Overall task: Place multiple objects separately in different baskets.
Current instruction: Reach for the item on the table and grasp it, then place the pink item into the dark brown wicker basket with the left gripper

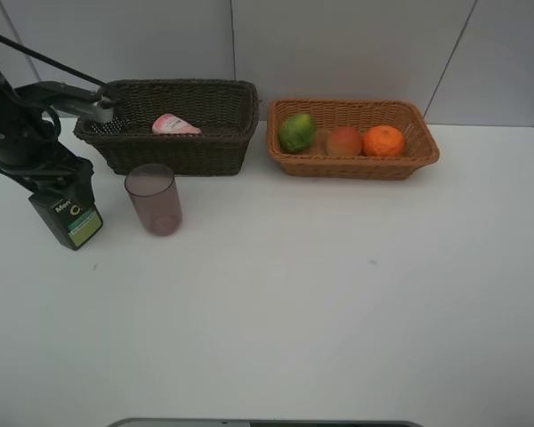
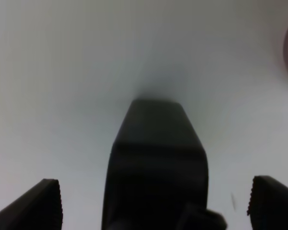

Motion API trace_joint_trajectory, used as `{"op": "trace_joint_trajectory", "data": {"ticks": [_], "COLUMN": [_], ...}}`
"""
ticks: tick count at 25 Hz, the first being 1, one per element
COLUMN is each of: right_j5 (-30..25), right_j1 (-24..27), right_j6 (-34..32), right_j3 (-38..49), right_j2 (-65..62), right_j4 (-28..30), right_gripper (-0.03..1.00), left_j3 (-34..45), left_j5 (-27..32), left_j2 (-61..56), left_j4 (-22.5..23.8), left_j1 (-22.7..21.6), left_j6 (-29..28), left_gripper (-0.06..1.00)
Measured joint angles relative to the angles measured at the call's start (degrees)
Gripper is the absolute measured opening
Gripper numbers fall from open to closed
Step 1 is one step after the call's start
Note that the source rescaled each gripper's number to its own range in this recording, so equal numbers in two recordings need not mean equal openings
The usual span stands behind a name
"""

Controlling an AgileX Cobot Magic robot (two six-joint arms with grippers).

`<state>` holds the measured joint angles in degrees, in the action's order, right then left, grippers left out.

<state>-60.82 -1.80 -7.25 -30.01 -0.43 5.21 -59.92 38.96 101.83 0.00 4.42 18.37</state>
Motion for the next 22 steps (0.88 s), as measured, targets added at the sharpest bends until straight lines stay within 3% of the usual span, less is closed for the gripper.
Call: {"op": "trace_joint_trajectory", "data": {"ticks": [4, 6, 8, 10, 11, 22], "right_j5": [0.0, 0.0, 0.0, 0.0, 0.0, 0.0], "right_j1": [0.0, 0.0, 0.0, 0.0, 0.0, 0.0], "right_j6": [0.0, 0.0, 0.0, 0.0, 0.0, 0.0], "right_j3": [0.0, 0.0, 0.0, 0.0, 0.0, 0.0], "right_j2": [0.0, 0.0, 0.0, 0.0, 0.0, 0.0], "right_j4": [0.0, 0.0, 0.0, 0.0, 0.0, 0.0], "right_gripper": [0.77, 0.77, 0.77, 0.77, 0.77, 0.77], "left_j3": [1.6, 1.9, 1.9, 1.9, 1.9, 1.9], "left_j5": [-2.3, -3.0, -3.5, -3.6, -3.7, -3.7], "left_j2": [0.0, 0.0, 0.0, 0.0, 0.0, 0.0], "left_j4": [0.0, 0.0, 0.0, 0.0, 0.0, 0.0], "left_j1": [0.0, 0.0, 0.0, 0.0, 0.0, 0.0], "left_j6": [0.0, 0.0, 0.0, 0.0, -0.1, -1.7], "left_gripper": [0.98, 0.91, 0.76, 0.52, 0.49, 0.50]}}
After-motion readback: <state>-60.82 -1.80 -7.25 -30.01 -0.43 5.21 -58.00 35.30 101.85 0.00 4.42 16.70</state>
